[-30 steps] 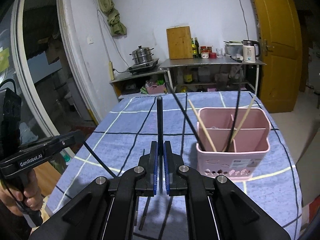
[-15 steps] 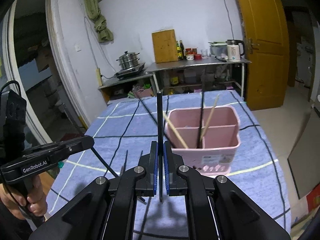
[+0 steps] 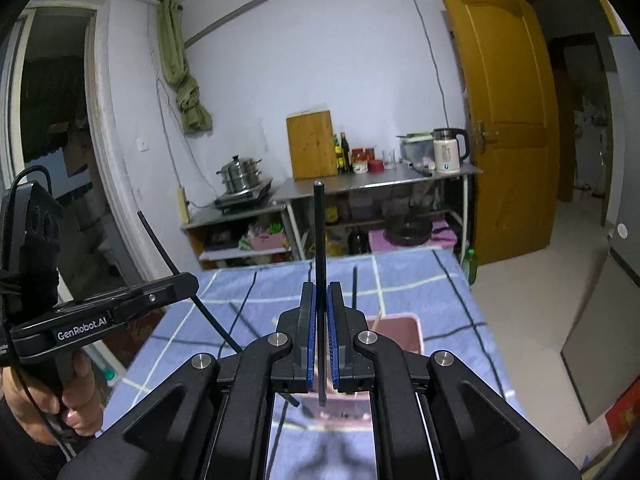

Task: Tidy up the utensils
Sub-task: 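Carry the black chopstick into the pink holder and open the right tool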

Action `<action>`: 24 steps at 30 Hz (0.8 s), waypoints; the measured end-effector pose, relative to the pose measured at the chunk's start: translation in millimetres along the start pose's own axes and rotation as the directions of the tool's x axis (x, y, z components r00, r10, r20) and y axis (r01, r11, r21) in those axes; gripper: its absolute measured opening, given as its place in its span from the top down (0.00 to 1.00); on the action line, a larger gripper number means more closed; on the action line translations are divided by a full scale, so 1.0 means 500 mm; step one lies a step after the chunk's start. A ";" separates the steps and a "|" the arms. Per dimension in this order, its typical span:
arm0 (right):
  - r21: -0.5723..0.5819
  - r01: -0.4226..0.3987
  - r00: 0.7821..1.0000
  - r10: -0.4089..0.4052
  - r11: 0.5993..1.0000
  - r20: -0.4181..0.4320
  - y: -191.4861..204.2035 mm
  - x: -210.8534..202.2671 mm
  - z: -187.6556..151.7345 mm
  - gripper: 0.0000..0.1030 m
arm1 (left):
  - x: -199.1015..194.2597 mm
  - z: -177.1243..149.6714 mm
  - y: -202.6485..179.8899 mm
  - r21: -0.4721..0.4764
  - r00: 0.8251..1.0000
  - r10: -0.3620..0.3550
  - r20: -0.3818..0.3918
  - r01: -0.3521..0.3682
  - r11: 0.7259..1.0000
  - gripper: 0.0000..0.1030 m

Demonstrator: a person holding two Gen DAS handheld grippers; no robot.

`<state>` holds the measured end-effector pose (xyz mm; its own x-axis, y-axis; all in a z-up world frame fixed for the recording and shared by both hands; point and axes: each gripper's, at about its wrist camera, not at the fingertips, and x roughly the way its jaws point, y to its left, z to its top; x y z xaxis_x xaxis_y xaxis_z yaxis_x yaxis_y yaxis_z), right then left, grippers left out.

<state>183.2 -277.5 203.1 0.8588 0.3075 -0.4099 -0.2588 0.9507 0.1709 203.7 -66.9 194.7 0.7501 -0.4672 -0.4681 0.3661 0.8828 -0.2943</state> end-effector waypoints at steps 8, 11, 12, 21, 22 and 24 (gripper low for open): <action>0.018 0.007 1.000 -0.007 1.000 -0.004 -0.020 0.049 0.013 0.95 | 0.064 0.017 0.001 0.015 1.000 0.021 -0.010 -0.020 1.000 0.95; 0.031 0.008 1.000 -0.007 0.999 -0.024 -0.034 0.074 -0.002 0.95 | 0.090 0.003 0.005 0.012 0.999 0.023 -0.030 -0.022 1.000 0.95; 0.034 0.009 1.000 -0.008 0.999 -0.030 -0.035 0.078 -0.006 0.95 | 0.101 -0.001 0.008 0.011 0.999 0.025 -0.038 -0.024 1.000 0.95; 0.045 0.018 0.995 -0.013 0.999 -0.097 -0.058 0.144 -0.061 0.95 | 0.159 -0.047 0.029 -0.004 0.995 0.025 -0.096 -0.025 1.000 0.95; 0.047 0.019 0.994 -0.014 0.999 -0.107 -0.062 0.151 -0.068 0.95 | 0.163 -0.052 0.030 0.000 0.995 0.028 -0.101 -0.028 1.000 0.95; 0.049 0.024 0.992 -0.018 0.998 -0.124 -0.067 0.162 -0.082 0.95 | 0.166 -0.062 0.033 0.013 0.993 0.042 -0.106 -0.041 0.999 0.95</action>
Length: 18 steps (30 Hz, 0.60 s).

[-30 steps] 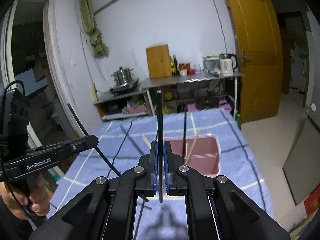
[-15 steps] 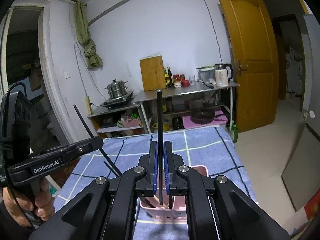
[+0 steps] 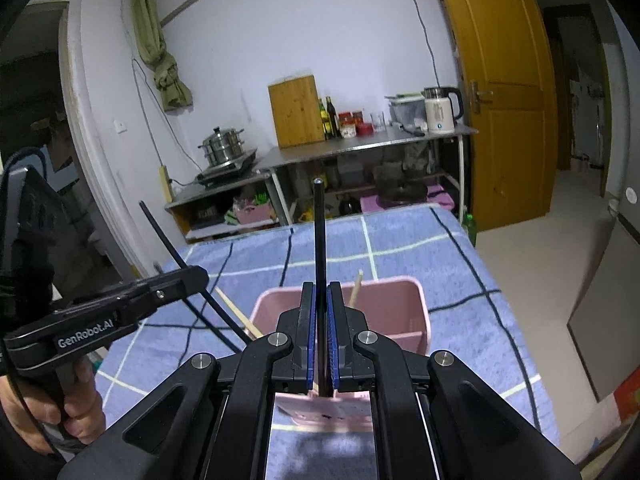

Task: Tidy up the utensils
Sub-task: 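Carry the black chopstick into the pink holder and open the right tool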

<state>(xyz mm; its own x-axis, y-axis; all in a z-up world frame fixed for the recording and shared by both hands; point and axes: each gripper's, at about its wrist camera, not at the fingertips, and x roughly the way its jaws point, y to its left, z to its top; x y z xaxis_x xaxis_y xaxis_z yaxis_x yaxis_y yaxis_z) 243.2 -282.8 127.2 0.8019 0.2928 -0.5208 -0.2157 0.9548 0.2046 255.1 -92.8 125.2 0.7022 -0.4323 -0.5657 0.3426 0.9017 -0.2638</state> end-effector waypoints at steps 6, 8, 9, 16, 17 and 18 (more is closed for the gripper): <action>0.007 0.000 0.999 0.001 1.000 -0.038 -0.007 0.017 -0.025 0.95 | 0.008 -0.020 0.001 0.005 1.000 -0.004 -0.017 0.004 1.000 0.94; 0.009 0.003 0.999 -0.002 1.000 -0.046 -0.010 0.017 -0.027 0.95 | 0.004 -0.023 -0.002 0.008 1.000 -0.009 -0.015 0.009 1.000 0.94; 0.012 0.004 0.999 -0.004 1.000 -0.048 -0.012 0.014 -0.028 0.95 | 0.000 -0.024 -0.005 0.016 1.000 -0.001 -0.011 0.001 1.000 0.94; -0.005 0.014 1.000 -0.014 1.000 -0.006 -0.004 -0.023 -0.019 0.84 | -0.059 -0.021 -0.019 0.030 0.999 -0.006 0.050 0.004 1.000 0.87; -0.005 0.016 1.000 -0.016 1.000 0.000 -0.002 -0.032 -0.020 0.82 | -0.068 -0.021 -0.019 0.030 0.998 -0.007 0.057 0.006 1.000 0.85; -0.005 0.017 1.000 -0.017 1.000 0.005 0.000 -0.038 -0.021 0.82 | -0.077 -0.022 -0.020 0.029 0.998 -0.008 0.064 0.006 1.000 0.85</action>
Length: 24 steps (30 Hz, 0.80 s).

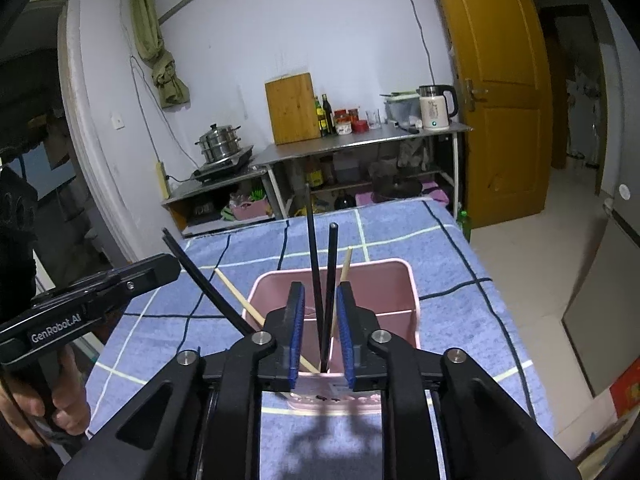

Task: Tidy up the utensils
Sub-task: 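Carry the black chopstick into the pink holder and open the right tool, then raise the right tool out of the holder and back to the chopsticks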

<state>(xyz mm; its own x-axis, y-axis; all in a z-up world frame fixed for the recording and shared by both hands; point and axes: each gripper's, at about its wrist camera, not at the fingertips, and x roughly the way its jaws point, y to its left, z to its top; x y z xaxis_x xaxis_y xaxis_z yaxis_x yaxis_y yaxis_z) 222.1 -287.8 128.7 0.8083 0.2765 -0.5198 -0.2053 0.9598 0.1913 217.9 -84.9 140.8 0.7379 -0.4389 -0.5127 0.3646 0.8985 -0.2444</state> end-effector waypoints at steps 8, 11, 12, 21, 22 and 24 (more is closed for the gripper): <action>0.005 0.003 0.999 -0.004 1.000 0.037 0.016 -0.059 -0.019 0.80 | -0.067 -0.024 0.016 -0.015 0.999 0.015 0.037 -0.015 1.000 0.81; -0.012 -0.001 0.999 0.001 1.000 0.049 0.031 -0.077 -0.031 0.80 | -0.091 -0.046 0.024 -0.025 0.999 0.025 0.046 -0.024 0.999 0.81; -0.017 -0.013 0.999 0.014 1.000 0.047 0.039 -0.082 -0.039 0.80 | -0.100 -0.053 0.027 -0.029 0.998 0.031 0.049 -0.030 0.999 0.81; -0.042 -0.096 0.995 0.095 0.995 -0.016 0.091 -0.099 -0.109 0.80 | -0.160 -0.128 0.058 -0.075 0.992 0.103 0.070 -0.098 0.992 0.81; -0.046 -0.097 0.995 0.096 0.994 -0.020 0.094 -0.101 -0.118 0.80 | -0.167 -0.139 0.062 -0.077 0.991 0.111 0.071 -0.106 0.991 0.81; -0.050 -0.103 0.994 0.102 0.993 -0.029 0.103 -0.106 -0.138 0.80 | -0.178 -0.159 0.068 -0.078 0.988 0.134 0.070 -0.129 0.989 0.81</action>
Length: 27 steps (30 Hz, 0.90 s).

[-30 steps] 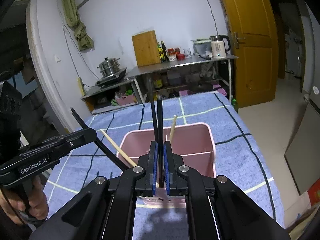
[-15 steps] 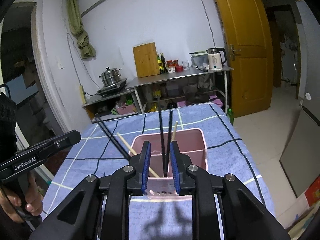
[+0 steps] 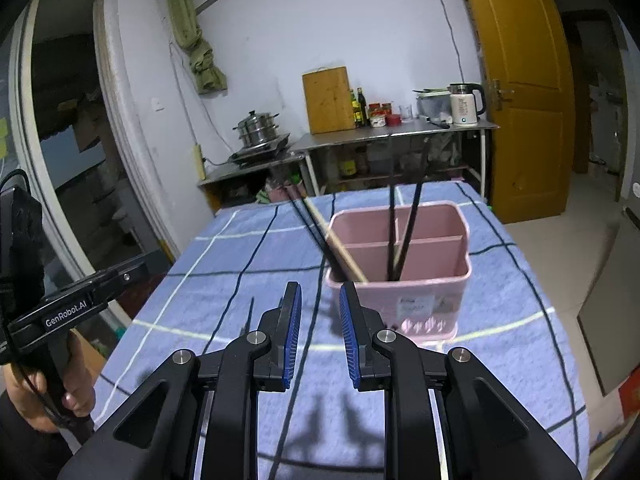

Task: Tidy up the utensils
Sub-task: 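Raise the right tool out of the holder and back to the chopsticks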

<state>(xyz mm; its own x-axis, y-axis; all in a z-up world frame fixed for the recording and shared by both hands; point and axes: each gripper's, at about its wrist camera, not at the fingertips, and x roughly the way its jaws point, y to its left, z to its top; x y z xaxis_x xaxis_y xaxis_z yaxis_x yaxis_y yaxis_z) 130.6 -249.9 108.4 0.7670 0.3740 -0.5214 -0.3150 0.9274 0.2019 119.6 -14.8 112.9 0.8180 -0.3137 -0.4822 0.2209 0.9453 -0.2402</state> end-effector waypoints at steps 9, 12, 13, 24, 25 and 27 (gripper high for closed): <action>-0.012 -0.020 1.000 0.020 1.000 -0.022 0.026 -0.005 -0.051 0.80 | -0.028 -0.087 0.054 -0.051 0.997 0.073 -0.036 -0.075 0.996 0.80; -0.018 -0.025 0.999 0.024 1.000 -0.038 0.034 0.001 -0.065 0.80 | -0.030 -0.101 0.064 -0.061 0.995 0.087 -0.044 -0.090 0.994 0.77; -0.017 -0.032 0.998 0.031 0.999 -0.048 0.036 0.005 -0.070 0.80 | -0.030 -0.104 0.067 -0.067 0.995 0.089 -0.047 -0.092 0.994 0.77; -0.035 -0.055 0.991 0.050 0.998 -0.121 0.059 0.053 -0.103 0.80 | 0.024 -0.160 0.095 -0.084 0.986 0.098 -0.132 -0.109 0.990 0.76; -0.038 -0.057 0.990 0.051 0.998 -0.130 0.061 0.060 -0.106 0.80 | 0.036 -0.166 0.098 -0.086 0.984 0.101 -0.148 -0.114 0.990 0.76; -0.042 -0.062 0.988 0.055 0.997 -0.143 0.063 0.071 -0.111 0.80 | 0.057 -0.177 0.103 -0.092 0.980 0.103 -0.173 -0.120 0.989 0.76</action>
<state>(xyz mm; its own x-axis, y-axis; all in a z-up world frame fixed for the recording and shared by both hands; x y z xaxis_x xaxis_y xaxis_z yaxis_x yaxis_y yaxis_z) 116.8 -207.8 50.1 0.6609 0.4193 -0.6224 -0.3846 0.9014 0.1988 107.3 16.8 12.1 0.7319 -0.2256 -0.6429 0.0714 0.9638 -0.2568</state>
